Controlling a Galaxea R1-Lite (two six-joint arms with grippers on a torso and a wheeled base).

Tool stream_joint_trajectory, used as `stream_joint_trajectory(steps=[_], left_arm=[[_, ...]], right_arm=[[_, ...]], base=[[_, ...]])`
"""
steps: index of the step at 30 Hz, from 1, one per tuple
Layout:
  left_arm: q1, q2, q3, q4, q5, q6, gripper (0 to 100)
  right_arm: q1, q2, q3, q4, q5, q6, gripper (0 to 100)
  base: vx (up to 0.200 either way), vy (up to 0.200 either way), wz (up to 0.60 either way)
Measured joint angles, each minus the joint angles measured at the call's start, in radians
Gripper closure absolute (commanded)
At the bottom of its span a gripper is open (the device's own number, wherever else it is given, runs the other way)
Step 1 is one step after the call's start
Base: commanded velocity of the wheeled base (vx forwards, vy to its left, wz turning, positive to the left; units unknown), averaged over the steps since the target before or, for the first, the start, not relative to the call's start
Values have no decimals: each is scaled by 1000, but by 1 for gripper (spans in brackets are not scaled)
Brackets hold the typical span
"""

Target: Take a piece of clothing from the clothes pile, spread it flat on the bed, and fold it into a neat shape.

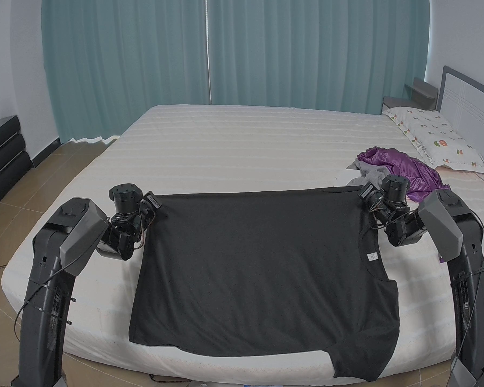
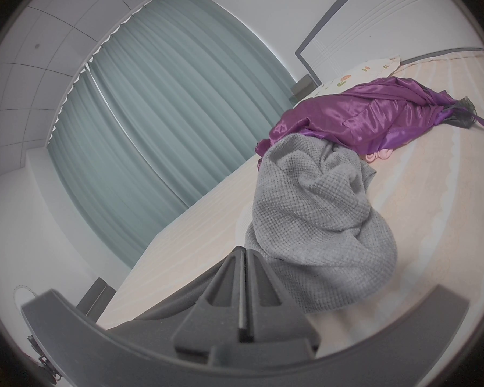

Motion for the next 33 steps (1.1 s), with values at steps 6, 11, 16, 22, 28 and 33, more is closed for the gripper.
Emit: stream_joint_trajectory(steps=[6,11,16,22,28,33], left_arm=[[-1,34,-37,0,0,0,100],[-3,53,-47,0,0,1,100],[-4,67,-54,1,1,1,100],[-9,85,-64,1,1,1,100],[-11,94,-72,2,1,1,100],[-11,101,-74,8,0,0,100]], right_arm=[[1,17,-28,-7,-30,-14,100],[5,47,-49,-7,-34,-25,100],[17,71,-55,-7,-35,-46,100],[30,96,-65,-7,-35,-53,100],[31,118,-69,-7,-35,-63,100],[34,132,-70,-4,-35,-67,100]], base=[[0,0,0],[0,0,0],[0,0,0],[0,0,0],[0,0,0],[0,0,0]])
